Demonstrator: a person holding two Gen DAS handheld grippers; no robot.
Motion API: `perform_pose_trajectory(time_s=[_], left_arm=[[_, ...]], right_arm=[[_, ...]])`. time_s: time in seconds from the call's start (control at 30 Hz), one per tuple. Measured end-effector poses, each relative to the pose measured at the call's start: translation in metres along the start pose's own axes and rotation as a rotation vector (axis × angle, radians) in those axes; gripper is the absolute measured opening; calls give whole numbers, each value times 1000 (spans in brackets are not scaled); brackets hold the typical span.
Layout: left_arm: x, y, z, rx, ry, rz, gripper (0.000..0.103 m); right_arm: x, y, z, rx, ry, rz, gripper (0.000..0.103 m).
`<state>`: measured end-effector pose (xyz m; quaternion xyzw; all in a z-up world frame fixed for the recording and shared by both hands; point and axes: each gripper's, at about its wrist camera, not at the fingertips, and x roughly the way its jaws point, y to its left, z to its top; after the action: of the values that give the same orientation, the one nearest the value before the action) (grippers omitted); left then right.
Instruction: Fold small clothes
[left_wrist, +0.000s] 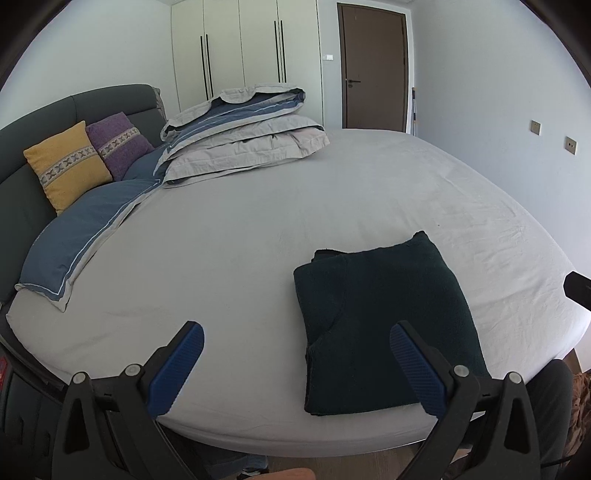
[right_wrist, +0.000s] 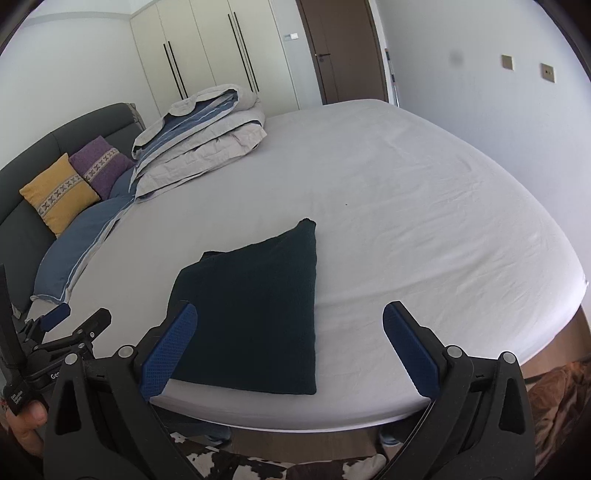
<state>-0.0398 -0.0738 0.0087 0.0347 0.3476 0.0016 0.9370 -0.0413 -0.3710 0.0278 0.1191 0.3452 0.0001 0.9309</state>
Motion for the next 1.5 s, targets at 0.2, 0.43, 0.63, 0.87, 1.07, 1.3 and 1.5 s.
perform_pose_trajectory(time_s=[0.2,0.43,0.63,0.87,1.07,1.3,1.5], left_arm=[[11,-5,-8,2,41,-15,103],[19,-3,-11,-20,72,-24,103],[22,-1,-13,-23,78,-15,103],[24,-2,-14,-23,85,-12,103],[25,-2,-14,-22,88,-16,103],[26,-4,-16,-18,89,-21,103],[27,-4,-16,-15,89,-18,103]], right_arm=[[11,12,-9,-55,12,-78,103],[24,16,-17,-66,69,-70,103],[28,21,-20,-89,88,-66,103],[32,23,-22,-103,106,-55,103],[33,25,-22,-107,110,-51,103],[34,26,-21,-114,111,-46,103],[36,25,-20,-114,115,-43,103]])
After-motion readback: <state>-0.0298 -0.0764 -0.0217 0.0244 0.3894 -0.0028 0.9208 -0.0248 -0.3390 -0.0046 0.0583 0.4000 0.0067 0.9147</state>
